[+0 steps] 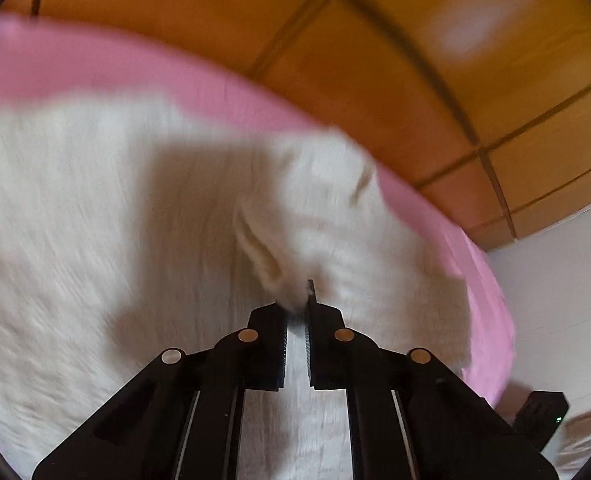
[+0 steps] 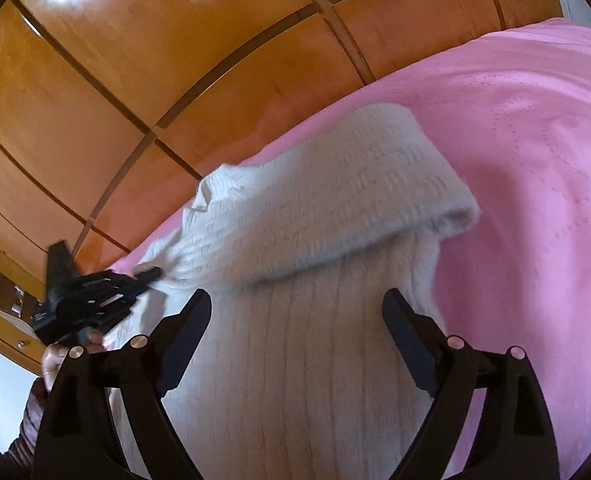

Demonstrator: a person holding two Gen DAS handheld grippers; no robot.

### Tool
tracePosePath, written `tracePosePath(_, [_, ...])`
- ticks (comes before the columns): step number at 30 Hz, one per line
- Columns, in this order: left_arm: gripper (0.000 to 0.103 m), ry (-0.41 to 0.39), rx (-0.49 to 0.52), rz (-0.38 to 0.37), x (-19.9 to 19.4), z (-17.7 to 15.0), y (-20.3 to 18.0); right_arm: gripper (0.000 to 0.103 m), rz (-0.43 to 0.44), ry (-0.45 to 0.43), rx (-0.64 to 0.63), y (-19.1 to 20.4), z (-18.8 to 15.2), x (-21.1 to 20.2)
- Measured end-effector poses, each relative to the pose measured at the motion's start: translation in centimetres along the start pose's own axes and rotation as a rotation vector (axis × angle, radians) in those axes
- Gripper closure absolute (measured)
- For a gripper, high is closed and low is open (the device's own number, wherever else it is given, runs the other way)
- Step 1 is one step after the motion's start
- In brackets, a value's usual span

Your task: Fold small clothes

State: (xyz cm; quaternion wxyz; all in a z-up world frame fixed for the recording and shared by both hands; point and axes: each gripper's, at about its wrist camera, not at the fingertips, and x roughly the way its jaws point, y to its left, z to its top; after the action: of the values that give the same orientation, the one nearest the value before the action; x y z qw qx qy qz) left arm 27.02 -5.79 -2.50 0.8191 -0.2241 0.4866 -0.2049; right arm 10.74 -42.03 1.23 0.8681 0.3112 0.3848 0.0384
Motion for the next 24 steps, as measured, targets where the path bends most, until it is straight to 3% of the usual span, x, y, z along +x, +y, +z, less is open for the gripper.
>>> tracePosePath(5, [0.098, -0.123, 0.024, 0.002, -4.5, 1.7, 0.5, 0.015, -0.027, -0.043, 0.056, -1.7, 1.5, 0.4])
tracePosePath(10, [0.098, -0.049, 0.087, 0.126, -2.5, 0.3, 2.4, 0.015, -0.029, 0.006, 0.023, -0.9, 1.1, -0.1])
tracePosePath(14, [0.098, -0.01, 0.078, 0.164, -1.3, -1.1, 4.2, 0.015, -0.01, -0.02, -0.097, 2.2, 1.7, -1.6])
tracePosePath(17, [0.098, -0.026, 0.098, 0.169, -1.7, -1.5, 4.1, 0.015, -0.032, -0.03, -0.149, 3.8, 2.9, -0.4])
tracePosePath(22, [0.098, -0.056, 0.153, 0.229, -2.2, -1.6, 3.6, 0.016, -0.214, 0.085, -0.2, 3.5, 2.5, 6.0])
tracePosePath(24, [0.098, -0.041, 0.163, 0.255, -1.5, -2.1, 3.9, 0.015, -0.298, 0.079, -0.298, 4.1, 1.1, 7.5])
